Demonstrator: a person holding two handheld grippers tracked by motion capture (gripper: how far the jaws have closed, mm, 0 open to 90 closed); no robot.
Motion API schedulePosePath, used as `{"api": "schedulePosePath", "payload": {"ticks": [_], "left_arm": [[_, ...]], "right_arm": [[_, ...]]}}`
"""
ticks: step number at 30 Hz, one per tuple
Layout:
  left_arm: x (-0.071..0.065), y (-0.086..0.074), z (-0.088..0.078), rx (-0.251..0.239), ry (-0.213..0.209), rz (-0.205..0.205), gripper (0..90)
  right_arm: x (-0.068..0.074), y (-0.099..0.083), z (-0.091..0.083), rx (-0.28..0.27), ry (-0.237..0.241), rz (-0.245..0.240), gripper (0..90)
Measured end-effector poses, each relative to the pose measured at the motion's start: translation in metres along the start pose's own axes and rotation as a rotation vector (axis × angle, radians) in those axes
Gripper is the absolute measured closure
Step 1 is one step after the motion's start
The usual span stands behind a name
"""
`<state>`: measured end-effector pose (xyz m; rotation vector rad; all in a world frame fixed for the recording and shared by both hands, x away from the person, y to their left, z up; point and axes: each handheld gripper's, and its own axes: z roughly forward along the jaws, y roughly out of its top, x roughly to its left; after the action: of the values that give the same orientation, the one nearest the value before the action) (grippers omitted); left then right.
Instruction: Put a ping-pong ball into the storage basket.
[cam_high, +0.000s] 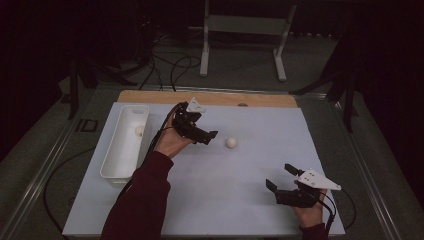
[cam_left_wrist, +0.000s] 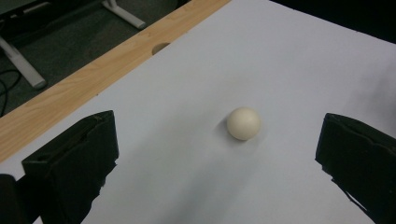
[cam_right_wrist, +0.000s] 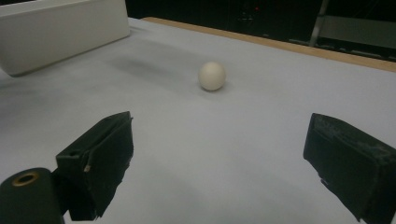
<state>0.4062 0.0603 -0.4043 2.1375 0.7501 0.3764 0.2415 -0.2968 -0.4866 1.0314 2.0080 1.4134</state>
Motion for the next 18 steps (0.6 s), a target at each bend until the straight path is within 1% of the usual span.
{"api": "schedulePosePath", "payload": {"ticks": [1, 5, 14, 18], "left_arm": [[-0.001, 0.001, 0.002, 0.001, 0.001, 0.005, 0.1], [-0.002, 0.002, 0.004, -0.001, -0.003, 0.003, 0.1], [-0.005, 0.004, 0.014, 0.009, -0.015, 0.006, 0.1], [-0.008, 0.008, 0.019, 0.015, -0.022, 0.017, 0.1]], "right_arm": [[0.000, 0.000, 0.000, 0.000, 0.000, 0.000, 8.1], [0.000, 0.000, 0.000, -0.001, 0.000, 0.000, 8.1], [0.000, 0.000, 0.000, -0.002, 0.002, 0.002, 8.1], [0.000, 0.000, 0.000, -0.002, 0.002, 0.002, 8.1]]}}
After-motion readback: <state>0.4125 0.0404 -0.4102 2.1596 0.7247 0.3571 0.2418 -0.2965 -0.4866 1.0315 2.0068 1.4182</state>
